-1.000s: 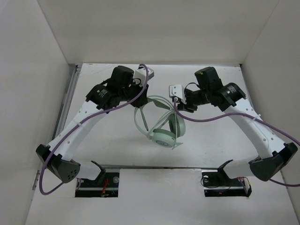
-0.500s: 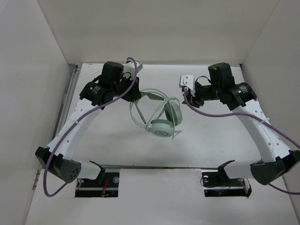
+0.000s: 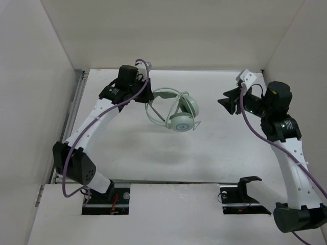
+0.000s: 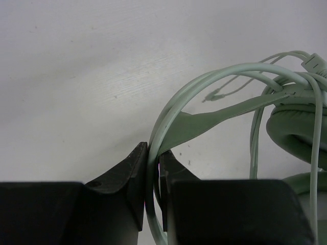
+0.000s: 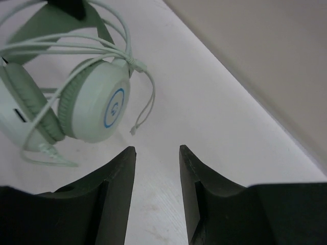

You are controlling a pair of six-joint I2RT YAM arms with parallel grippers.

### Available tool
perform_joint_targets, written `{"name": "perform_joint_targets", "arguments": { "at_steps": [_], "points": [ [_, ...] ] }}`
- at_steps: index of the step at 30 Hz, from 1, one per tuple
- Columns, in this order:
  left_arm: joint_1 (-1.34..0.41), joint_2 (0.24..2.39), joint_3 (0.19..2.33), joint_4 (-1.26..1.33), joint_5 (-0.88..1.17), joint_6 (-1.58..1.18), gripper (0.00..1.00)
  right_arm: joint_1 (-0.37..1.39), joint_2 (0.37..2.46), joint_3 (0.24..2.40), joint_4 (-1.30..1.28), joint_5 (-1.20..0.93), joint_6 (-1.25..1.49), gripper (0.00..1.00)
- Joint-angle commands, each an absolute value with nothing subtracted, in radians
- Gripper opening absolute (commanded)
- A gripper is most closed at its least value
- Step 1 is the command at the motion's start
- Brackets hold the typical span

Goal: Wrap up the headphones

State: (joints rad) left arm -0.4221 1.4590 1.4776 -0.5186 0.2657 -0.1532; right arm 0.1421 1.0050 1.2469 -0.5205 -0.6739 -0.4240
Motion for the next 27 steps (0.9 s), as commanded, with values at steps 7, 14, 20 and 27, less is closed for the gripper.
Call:
{"name": "perform_joint_targets", "arguments": {
  "at_steps": [7,14,20,27],
  "points": [
    [-0.403,1.664,1.482,-0.184,0.084,-0.279,0.00,-0.053,0.819,1.043,-0.189,-0.660,-0.035,0.49],
    [-0.387,1.816,1.528,-0.109,0.026,-0.367,0.00,-0.182,0.732,0.977,-0.196,-0.681,0.029,0.51],
    [-0.346,1.911,1.546,-0.092,0.018,-0.436,0.00,-0.255,0.674,0.939,-0.244,-0.699,0.044,0.51],
    [-0.332,1.965,1.532,-0.080,0.011,-0.462,0.07,-0.308,0.629,0.927,-0.288,-0.713,0.058,0.52]
  ]
}}
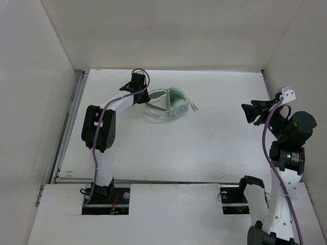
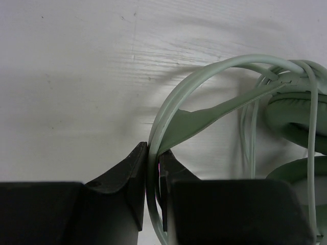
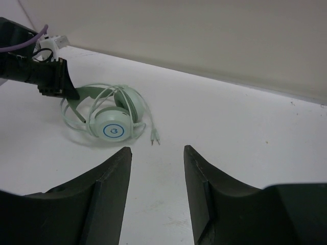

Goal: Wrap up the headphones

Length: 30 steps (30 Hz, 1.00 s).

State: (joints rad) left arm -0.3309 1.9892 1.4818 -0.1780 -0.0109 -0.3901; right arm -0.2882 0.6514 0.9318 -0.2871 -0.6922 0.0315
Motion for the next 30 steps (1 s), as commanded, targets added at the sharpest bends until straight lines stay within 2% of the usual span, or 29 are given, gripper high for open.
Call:
{"name": "perform_joint_targets", "arguments": {
  "at_steps": [1,3,7,10,13,19,23,28,30],
  "points": [
    [-0.334,1.967,1.528,-0.078,0.011,-0.462,0.10,-0.314,0.623,0.925,-0.293,-0.715,0.061,0.52],
    [-0.337,1.967,1.513,-0.075,0.006,-0.466,0.16,-0.331,0.608,0.914,-0.293,-0.724,0.075,0.52],
    [-0.338,1.944,1.470,-0.071,0.012,-0.471,0.39,-0.355,0.575,0.893,-0.295,-0.726,0.087,0.52],
    [-0.331,1.907,1.437,-0.071,0.024,-0.468,0.48,-0.367,0.555,0.877,-0.295,-0.726,0.095,0.52],
    [-0.308,1.846,1.401,-0.084,0.043,-0.466,0.63,-0.377,0.537,0.861,-0.293,-0.726,0.097,0.52],
    [-0.265,1.629,1.350,-0.170,0.119,-0.472,0.80,-0.386,0.494,0.816,-0.290,-0.723,0.098,0.52],
    [-0.271,1.447,1.391,-0.233,0.201,-0.459,0.88,-0.416,0.462,0.787,-0.299,-0.721,0.123,0.53],
    [-0.255,1.293,1.509,-0.378,0.264,-0.238,0.94,-0.488,0.451,0.785,-0.380,-0.686,0.155,0.49],
    [-0.197,1.249,1.500,-0.454,0.238,-0.138,1.00,-0.533,0.453,0.792,-0.437,-0.623,0.135,0.48]
  ]
}}
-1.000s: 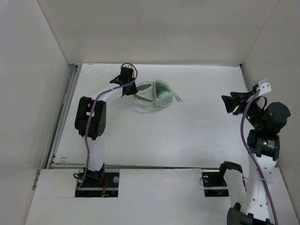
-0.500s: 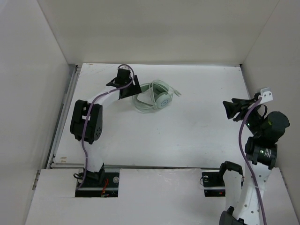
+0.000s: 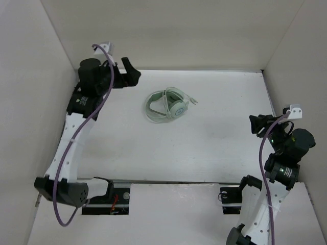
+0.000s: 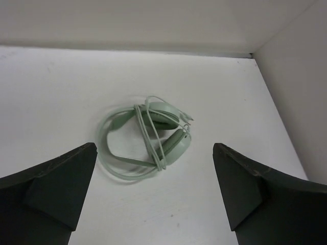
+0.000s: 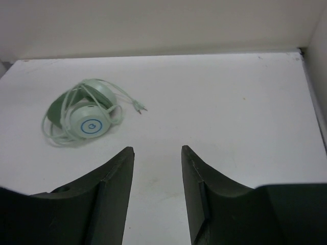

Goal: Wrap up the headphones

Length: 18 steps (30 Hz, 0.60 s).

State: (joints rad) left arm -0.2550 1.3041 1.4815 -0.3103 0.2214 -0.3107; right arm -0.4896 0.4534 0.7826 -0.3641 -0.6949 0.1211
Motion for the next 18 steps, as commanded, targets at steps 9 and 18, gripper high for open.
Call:
{"name": "perform_joint_targets", "arguments": {
  "at_steps": [9,18],
  "points": [
    [0.300,1.121,1.252,-0.515,0.287,-0.043,1.00,-0.666,0.528,0.821,-0.675,-0.491,-0.017,1.00],
    [0.444,1.166,1.207,-0.543,0.298,0.121,1.00,-0.682,0.782,1.046,-0.998,-0.347,-0.120,1.00]
  ]
}}
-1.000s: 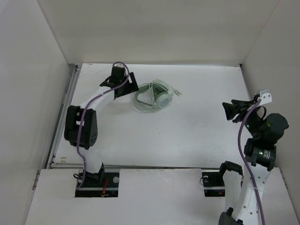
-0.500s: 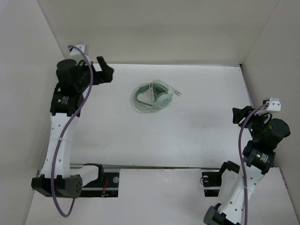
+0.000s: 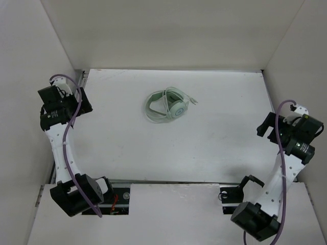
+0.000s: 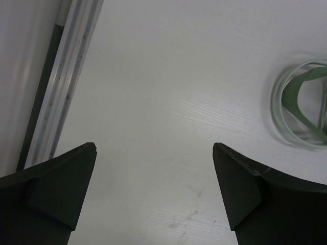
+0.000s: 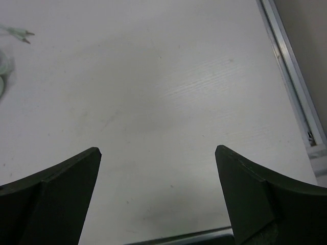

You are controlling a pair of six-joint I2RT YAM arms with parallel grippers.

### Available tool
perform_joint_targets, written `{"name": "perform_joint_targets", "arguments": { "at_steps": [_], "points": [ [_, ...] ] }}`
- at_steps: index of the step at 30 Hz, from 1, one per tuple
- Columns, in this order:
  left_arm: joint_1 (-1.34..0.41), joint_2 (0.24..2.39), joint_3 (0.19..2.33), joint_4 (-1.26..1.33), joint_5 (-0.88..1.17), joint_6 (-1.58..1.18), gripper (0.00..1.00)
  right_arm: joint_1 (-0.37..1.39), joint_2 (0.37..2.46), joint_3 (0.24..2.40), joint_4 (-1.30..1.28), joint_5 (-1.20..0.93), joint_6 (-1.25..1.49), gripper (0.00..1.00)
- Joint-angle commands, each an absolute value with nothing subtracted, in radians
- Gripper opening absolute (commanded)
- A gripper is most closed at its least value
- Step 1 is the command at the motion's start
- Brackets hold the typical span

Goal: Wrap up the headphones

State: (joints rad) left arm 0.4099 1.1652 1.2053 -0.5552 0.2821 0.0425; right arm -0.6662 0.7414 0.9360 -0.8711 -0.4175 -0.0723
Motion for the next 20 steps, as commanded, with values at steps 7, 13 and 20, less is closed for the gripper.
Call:
{"name": "perform_joint_targets", "arguments": {
  "at_steps": [7,13,20],
  "points": [
    [0.437,1.140,1.172,-0.456,0.170,0.133,1.00,-0.740,0.763,1.023,-0.927,-0.253,-0.164,1.00],
    [0.387,1.132,1.143,-0.440,0.129,0.152,1.00,-0.740,0.706,0.898,-0.767,-0.227,-0.155,1.00],
    [0.378,1.094,1.051,-0.304,0.127,0.199,1.00,-0.728,0.716,0.815,-0.624,-0.219,-0.181,1.00]
  ]
}}
